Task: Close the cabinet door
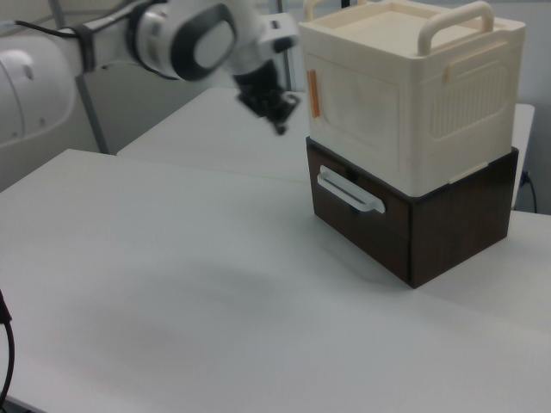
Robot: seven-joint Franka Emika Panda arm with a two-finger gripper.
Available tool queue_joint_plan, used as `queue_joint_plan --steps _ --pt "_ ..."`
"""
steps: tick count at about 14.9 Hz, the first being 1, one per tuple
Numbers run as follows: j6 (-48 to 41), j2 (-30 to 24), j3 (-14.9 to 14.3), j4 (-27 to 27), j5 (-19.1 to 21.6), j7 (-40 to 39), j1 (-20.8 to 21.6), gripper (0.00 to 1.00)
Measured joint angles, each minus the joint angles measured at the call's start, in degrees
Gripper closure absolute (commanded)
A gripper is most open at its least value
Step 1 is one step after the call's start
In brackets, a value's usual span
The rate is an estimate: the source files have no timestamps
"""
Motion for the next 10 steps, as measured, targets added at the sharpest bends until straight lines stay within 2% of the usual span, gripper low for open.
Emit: queue_joint_plan --steps 4,9,10 --pt "-14.39 -2.53 0.52 -0.34 -5.15 0.00 6.32 1.00" --pt "-23.29 -7.48 0.58 -4.68 -6.47 0.00 12.17 0.96" --pt "-24.08 -8.53 0.58 -5.66 -6.47 0.16 12.69 0.83"
